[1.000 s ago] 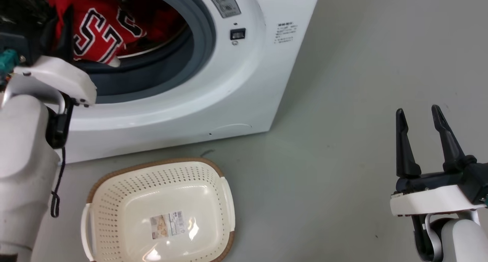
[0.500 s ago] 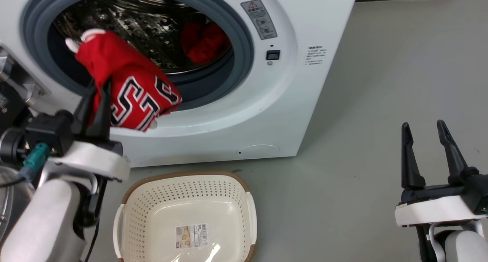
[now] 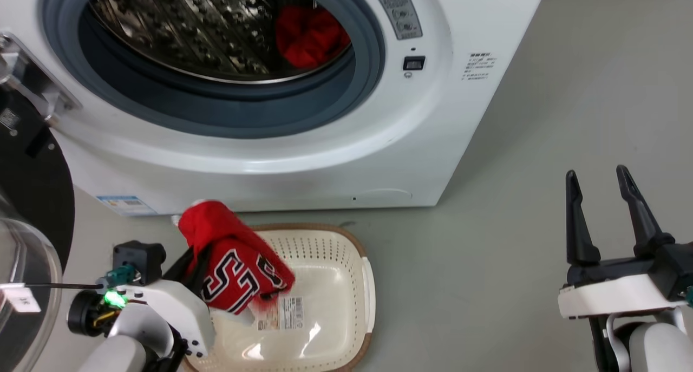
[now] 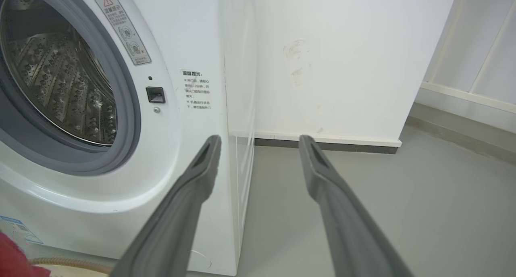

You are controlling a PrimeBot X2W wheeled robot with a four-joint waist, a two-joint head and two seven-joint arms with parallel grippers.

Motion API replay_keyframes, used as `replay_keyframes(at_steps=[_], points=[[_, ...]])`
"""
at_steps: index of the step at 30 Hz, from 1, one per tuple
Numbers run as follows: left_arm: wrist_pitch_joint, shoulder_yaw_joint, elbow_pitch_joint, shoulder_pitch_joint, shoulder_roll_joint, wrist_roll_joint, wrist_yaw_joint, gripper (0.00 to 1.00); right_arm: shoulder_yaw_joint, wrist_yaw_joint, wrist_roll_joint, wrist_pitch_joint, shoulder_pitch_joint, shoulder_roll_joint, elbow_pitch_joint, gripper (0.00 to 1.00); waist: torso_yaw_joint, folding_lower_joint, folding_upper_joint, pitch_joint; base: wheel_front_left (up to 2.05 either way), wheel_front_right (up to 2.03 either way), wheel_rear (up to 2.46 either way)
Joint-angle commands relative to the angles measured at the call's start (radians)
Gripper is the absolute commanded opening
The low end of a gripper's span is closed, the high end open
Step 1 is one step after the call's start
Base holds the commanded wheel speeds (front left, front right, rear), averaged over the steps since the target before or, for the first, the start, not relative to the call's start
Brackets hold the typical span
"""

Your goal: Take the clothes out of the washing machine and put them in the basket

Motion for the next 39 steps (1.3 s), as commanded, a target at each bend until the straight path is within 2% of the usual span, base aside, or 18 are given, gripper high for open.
replay_keyframes(at_steps=[1,10,13,22,31,39], points=[[0.000,-0.006,0.040,-0.015,-0.015,-0.009,-0.011,0.00,0.002,-0.001,-0.009,-0.002,-0.024,0.000,-0.004,1.00,0.001,0.0001,-0.0001,0.034,0.00,0.00,0.00],[-0.027,-0.050,0.328,-0.142,-0.071,-0.002,-0.089,0.00,0.009,-0.001,-0.029,-0.002,-0.070,0.000,-0.029,1.00,-0.025,0.0001,-0.0001,0.187,0.00,0.00,0.00],[-0.044,-0.076,0.467,-0.218,-0.100,0.021,-0.112,0.00,0.005,-0.001,-0.031,-0.002,-0.091,0.000,-0.043,1.00,-0.040,0.0001,-0.0001,0.266,0.00,0.00,0.00],[-0.147,-0.098,0.752,-0.419,-0.167,0.053,-0.147,0.00,-0.030,-0.001,-0.038,-0.002,-0.120,0.000,-0.101,1.00,-0.068,0.0001,-0.0001,0.437,0.00,0.00,0.00],[-0.224,-0.118,0.945,-0.578,-0.227,0.066,-0.167,0.00,-0.051,-0.001,-0.049,-0.002,-0.133,0.001,-0.136,1.00,-0.071,0.0001,-0.0001,0.544,0.00,0.00,0.00],[-0.260,-0.119,1.076,-0.654,-0.257,0.058,-0.171,0.00,-0.053,-0.001,-0.064,-0.002,-0.133,0.001,-0.162,1.00,-0.066,0.0001,-0.0001,0.593,0.00,0.00,0.00]])
